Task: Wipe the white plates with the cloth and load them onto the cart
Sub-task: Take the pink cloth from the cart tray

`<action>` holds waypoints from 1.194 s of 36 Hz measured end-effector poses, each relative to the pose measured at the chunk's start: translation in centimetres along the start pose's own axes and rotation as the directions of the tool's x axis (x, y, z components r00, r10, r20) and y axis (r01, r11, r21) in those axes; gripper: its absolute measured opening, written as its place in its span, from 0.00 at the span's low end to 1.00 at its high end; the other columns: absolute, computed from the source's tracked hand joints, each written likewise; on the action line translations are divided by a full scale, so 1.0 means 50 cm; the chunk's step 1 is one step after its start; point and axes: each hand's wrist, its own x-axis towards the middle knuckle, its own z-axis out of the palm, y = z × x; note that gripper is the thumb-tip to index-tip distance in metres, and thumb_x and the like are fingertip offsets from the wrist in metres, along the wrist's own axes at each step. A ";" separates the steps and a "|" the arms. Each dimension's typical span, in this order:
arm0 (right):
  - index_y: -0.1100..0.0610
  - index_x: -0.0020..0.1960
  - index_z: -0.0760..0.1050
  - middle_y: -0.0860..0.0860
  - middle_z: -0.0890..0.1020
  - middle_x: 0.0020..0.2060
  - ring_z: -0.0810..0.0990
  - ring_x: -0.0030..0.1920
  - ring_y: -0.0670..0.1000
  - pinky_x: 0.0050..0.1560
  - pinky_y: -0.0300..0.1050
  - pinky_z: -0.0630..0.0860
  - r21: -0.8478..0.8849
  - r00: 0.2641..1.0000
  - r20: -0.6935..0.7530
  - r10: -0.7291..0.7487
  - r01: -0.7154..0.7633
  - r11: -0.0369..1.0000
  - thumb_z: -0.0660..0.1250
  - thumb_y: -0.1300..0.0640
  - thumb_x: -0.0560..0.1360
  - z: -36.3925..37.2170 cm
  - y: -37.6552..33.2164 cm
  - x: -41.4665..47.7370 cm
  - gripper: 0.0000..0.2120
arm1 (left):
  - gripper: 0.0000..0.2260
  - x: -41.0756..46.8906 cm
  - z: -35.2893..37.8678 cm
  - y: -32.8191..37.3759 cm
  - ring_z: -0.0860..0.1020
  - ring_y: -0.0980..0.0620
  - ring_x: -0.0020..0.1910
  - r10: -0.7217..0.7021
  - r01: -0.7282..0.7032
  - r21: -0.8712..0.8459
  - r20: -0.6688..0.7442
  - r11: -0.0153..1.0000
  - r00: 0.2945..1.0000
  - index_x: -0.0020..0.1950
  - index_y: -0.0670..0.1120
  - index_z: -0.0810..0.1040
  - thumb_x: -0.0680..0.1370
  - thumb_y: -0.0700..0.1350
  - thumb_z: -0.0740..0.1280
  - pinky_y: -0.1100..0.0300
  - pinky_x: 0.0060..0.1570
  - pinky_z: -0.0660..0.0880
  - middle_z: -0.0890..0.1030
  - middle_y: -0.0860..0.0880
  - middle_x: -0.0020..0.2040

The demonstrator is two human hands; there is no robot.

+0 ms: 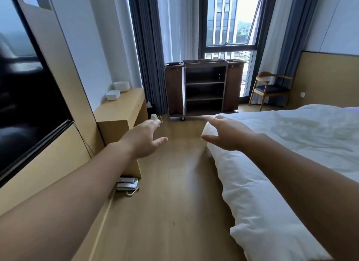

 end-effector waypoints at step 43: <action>0.52 0.76 0.57 0.53 0.67 0.71 0.72 0.66 0.57 0.62 0.55 0.73 -0.039 0.991 0.130 0.030 -0.025 0.999 0.60 0.37 0.76 0.238 0.255 0.981 0.34 | 0.31 0.937 0.186 -0.410 0.61 0.49 0.76 -0.070 0.076 -0.041 0.116 0.996 0.991 0.78 0.47 0.58 0.80 0.56 0.64 0.51 0.73 0.62 0.61 0.47 0.78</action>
